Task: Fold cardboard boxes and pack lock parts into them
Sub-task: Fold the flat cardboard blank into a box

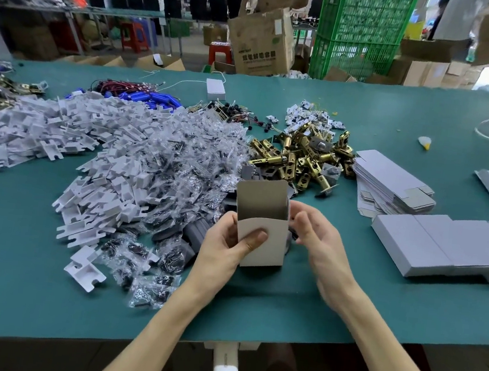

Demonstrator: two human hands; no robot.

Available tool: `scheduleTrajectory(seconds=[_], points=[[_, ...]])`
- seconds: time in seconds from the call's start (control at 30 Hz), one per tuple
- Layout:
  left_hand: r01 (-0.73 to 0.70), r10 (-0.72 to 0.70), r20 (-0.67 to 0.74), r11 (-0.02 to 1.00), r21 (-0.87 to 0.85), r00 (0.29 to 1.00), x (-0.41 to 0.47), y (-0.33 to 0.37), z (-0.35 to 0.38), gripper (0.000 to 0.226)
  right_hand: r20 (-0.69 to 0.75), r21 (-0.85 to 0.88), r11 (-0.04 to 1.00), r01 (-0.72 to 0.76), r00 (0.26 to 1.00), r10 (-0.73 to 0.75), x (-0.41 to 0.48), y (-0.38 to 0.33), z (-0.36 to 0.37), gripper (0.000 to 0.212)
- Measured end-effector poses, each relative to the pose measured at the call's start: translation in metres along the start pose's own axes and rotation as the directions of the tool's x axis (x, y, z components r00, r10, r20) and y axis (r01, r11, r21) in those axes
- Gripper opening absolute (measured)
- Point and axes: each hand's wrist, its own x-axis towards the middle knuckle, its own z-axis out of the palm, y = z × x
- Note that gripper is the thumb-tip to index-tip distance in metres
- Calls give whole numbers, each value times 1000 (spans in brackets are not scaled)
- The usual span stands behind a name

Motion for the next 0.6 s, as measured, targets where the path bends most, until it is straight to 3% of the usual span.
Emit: scheduleTrajectory(seconds=[0.13,0.27,0.33,0.43,0.6], points=[[13,-13,-5,1000,17,1000,0,0,-1,44,-259,-242,969,-55,966,-10,58,8,-22,27],[28,-28,-5,1000,-1,1000,1,0,-2,44,-271,-613,774,-158,962,-18,116,23,-37,43],[38,-38,-5,999,-14,999,2,0,-2,43,-310,-717,669,-197,949,-52,132,26,-37,43],[45,-45,-4,999,-20,999,3,-1,-2,43,-359,-796,552,-247,928,-102,139,27,-33,37],[50,-50,3,998,-27,999,3,0,-2,45,-352,-826,496,-267,932,-84,130,28,-32,36]])
